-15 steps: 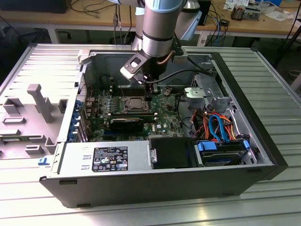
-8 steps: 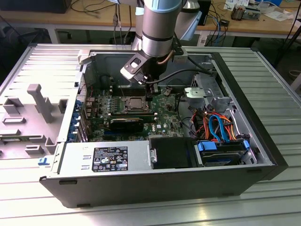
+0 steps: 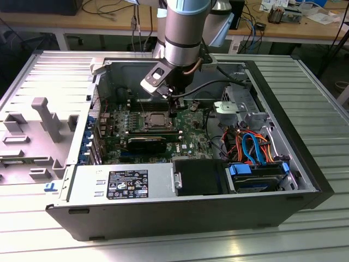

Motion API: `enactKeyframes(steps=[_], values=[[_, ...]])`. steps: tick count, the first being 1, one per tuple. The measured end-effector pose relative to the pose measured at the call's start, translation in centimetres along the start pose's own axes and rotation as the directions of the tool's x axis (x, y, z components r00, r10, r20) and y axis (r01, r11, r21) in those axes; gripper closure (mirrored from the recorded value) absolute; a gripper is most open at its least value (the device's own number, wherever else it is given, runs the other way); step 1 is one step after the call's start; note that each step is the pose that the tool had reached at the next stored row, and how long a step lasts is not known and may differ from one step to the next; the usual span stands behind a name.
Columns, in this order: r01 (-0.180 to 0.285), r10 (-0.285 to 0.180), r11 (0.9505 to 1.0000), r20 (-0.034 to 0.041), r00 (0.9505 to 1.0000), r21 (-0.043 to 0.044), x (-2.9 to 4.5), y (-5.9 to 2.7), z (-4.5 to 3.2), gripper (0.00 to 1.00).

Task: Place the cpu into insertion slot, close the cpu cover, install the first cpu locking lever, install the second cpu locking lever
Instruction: 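Install the first cpu locking lever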

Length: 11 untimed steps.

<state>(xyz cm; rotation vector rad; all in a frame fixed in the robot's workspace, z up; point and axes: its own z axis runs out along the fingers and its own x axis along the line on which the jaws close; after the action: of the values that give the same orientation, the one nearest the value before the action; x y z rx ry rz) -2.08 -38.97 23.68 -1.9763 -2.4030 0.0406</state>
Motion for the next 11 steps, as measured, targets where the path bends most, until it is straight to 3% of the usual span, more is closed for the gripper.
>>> enactKeyframes(steps=[11], values=[[0.066,-0.066,0.9978,0.0026,0.9978,0.0005,0.00,0.00,0.00,0.89]])
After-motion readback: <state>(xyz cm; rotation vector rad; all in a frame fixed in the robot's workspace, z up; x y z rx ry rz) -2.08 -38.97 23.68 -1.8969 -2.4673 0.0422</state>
